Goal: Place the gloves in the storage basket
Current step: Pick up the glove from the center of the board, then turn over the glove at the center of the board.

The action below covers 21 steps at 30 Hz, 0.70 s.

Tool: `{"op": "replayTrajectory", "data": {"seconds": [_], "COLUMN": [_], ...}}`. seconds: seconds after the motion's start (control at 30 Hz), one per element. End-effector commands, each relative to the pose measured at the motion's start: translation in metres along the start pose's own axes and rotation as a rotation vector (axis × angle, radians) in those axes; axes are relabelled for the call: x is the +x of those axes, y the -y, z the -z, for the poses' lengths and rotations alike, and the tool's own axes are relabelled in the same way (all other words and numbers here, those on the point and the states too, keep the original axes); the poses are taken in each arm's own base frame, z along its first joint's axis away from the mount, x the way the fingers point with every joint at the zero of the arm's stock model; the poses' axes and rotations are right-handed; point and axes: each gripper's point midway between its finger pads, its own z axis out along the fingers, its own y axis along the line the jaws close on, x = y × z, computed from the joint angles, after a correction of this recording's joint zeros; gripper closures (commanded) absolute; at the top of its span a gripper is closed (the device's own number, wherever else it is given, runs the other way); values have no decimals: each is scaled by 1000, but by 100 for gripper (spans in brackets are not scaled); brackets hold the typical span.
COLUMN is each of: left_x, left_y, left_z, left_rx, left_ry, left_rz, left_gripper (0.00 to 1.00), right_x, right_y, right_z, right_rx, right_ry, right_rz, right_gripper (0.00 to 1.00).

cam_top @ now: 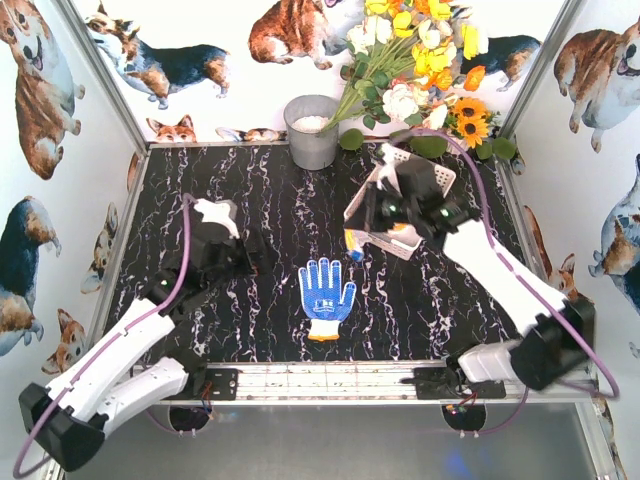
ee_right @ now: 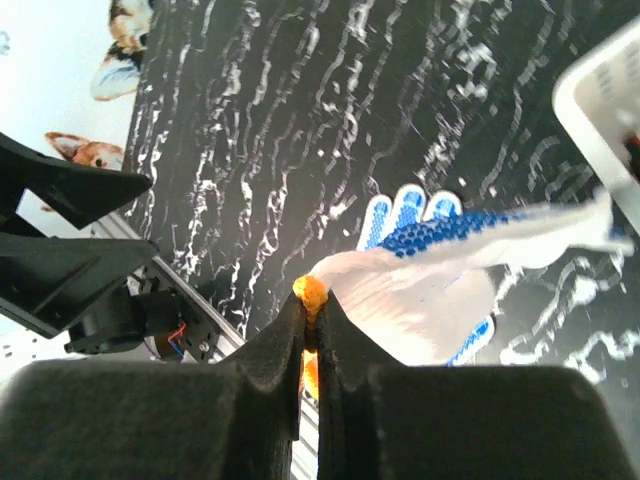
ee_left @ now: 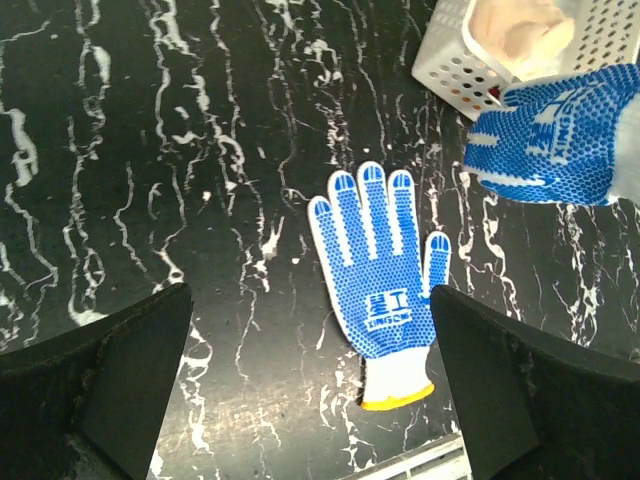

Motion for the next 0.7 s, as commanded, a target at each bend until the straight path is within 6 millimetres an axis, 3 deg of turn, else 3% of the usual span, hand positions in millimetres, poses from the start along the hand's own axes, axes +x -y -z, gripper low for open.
{"op": "replayTrajectory", "data": {"seconds": [0.0,0.2,0.3,0.43,0.47,0.67], "left_x": [1,-11,-18,-23,-11,-6], "left_y": [-20,-66,-77,-85,-92,-97], "left_z": [10,17,21,25,21,20], "left_rx": [-36,-209,-236,-249,-266,-268], "left_ry": [-15,37,59,79,51,31], "left_rz": [29,123,151,169,172,180], "left_gripper": [0,0,0,0,0,0], "right_x": [-20,-29,-33,-51,-57,-82], "right_y": [-34,-38,-35,-28,-27,-13], "right_z": [-19,-80,-104,-114,-113,-110], "right_rx": [-162,-120,-100,-45,-26,101], "right_ry": [-64,-140,-158,-146,-146,-187], "right_rz": [178,329,354,440,474,642], "right_gripper": [100,100,100,100,100,100]}}
